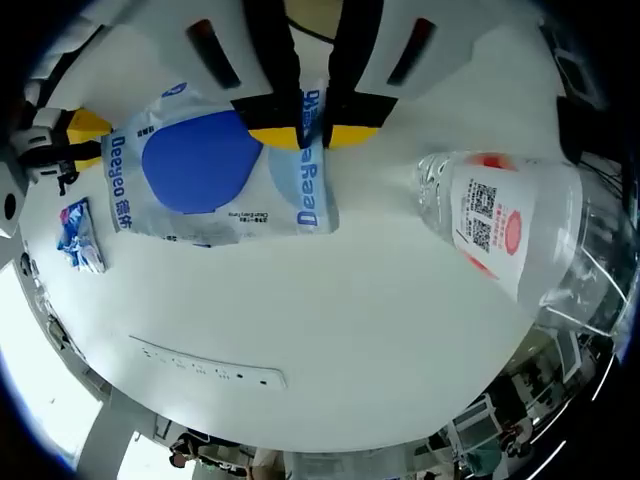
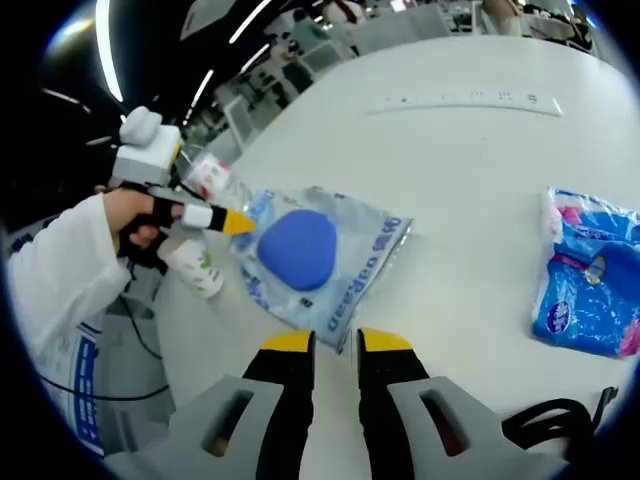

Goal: Arrange the tabletop items into an orderly group along one side of the table until the central work area is clear of visible clutter.

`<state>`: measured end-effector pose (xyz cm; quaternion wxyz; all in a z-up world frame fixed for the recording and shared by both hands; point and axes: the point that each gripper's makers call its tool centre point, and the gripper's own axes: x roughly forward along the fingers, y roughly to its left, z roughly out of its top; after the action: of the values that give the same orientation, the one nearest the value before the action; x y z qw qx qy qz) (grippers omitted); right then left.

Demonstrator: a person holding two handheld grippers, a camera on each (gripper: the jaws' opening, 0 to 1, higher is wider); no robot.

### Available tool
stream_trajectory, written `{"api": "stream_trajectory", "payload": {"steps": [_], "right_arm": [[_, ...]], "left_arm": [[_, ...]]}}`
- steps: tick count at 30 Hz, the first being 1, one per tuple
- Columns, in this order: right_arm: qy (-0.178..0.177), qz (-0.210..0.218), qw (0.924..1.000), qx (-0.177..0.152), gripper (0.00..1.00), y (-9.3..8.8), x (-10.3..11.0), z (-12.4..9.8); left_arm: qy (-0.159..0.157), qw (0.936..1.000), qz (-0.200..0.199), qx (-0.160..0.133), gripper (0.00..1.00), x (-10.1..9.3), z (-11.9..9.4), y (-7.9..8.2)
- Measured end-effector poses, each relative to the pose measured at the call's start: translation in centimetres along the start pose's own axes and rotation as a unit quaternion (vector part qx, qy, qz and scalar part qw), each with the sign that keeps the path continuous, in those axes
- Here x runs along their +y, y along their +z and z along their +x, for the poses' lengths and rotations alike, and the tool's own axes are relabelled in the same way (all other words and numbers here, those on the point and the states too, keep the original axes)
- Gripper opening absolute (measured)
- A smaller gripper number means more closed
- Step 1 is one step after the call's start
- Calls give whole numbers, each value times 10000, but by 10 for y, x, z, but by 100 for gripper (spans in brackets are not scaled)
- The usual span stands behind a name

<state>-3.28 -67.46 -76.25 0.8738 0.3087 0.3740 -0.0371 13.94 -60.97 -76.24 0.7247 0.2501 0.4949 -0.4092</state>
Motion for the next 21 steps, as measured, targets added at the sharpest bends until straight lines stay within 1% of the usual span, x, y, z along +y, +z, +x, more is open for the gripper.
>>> {"api": "stream_trajectory", "payload": {"steps": [1, 2, 5, 8, 11, 14, 17, 18, 21], "right_arm": [[0, -8, 10000, -20, 2, 1, 0, 0], [-47, -5, 10000, -32, 2, 2, -1, 0], [-74, -30, 9999, -87, 0, 6, -2, -2], [-92, -72, 9996, -237, 0, 15, -2, -9], [-88, 4, 9988, -474, 0, 26, -5, -19], [-158, 132, 9975, -676, 0, 36, -11, -29], [-236, 167, 9963, -812, 0, 45, -16, -36], [-290, 200, 9953, -904, 0, 50, -20, -41], [-398, 311, 9930, -1063, 0, 59, -30, -50]], "left_arm": [[-14, 10000, -7, 2, 1, -1, 0, 0], [-26, 10000, 0, 2, 0, -1, -1, 1], [-64, 10000, -15, -55, 0, -3, -4, 3], [-120, 9997, -27, -197, 0, -6, -11, 9], [-185, 9991, 36, -382, 0, -11, -21, 19], [-295, 9980, 70, -549, 0, -17, -29, 30], [-389, 9970, 73, -668, 0, -25, -32, 40], [-434, 9964, 81, -724, 0, -29, -33, 44], [-531, 9954, 90, -795, 0, -39, -34, 52]]}}
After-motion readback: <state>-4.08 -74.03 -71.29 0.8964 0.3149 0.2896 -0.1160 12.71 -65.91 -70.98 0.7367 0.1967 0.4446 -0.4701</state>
